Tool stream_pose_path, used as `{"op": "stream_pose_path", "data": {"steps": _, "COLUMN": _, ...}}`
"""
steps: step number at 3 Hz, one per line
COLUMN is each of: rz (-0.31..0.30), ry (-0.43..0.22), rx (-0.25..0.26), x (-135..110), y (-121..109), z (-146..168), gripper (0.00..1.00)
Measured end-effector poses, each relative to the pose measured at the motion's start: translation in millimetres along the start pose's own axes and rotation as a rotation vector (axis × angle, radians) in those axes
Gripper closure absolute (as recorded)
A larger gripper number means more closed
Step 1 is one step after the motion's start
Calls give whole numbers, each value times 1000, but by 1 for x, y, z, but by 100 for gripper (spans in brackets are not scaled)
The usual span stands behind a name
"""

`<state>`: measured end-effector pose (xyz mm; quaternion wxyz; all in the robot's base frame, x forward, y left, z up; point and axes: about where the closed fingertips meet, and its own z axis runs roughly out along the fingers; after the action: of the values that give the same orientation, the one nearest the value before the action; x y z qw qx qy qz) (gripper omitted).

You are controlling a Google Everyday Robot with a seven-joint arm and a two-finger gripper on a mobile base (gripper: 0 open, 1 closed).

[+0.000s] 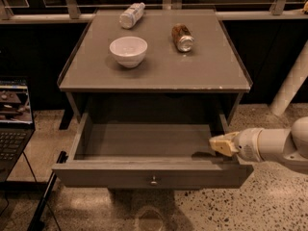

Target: Open top drawer

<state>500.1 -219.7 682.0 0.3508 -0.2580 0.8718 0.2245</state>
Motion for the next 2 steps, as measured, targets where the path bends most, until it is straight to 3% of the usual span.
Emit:
{"op": "stream_pose_path", "data": {"steps": 1, "rz": -48, "ry": -238, "rx": -30, "x": -60, "y": 5, "z": -29, "gripper": 84}}
{"op": "stream_pose_path", "data": {"steps": 2, "rz": -101, "ry": -309, "rx": -8, "x": -73, "y": 6, "z": -46, "gripper": 64}}
